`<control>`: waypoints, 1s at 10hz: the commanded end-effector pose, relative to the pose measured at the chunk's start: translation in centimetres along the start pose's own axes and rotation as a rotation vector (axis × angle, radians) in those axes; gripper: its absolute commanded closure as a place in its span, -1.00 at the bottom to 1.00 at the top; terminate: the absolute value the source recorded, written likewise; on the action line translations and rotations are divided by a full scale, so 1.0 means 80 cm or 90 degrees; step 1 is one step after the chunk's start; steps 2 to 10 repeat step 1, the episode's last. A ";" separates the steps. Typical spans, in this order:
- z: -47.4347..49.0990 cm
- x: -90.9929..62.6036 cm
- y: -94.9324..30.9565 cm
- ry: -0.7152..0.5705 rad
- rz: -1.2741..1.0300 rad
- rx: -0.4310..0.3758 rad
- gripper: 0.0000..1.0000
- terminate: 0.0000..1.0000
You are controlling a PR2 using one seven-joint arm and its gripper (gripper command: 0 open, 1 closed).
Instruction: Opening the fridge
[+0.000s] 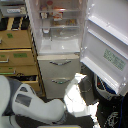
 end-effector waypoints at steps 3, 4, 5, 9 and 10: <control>-0.156 -0.269 0.141 0.035 0.049 0.111 -1.00 1.00; -0.156 -0.269 0.141 0.035 0.049 0.111 -1.00 1.00; -0.156 -0.269 0.141 0.035 0.049 0.111 -1.00 1.00; -0.156 -0.269 0.141 0.035 0.049 0.111 -1.00 1.00; -0.156 -0.269 0.141 0.035 0.049 0.111 -1.00 1.00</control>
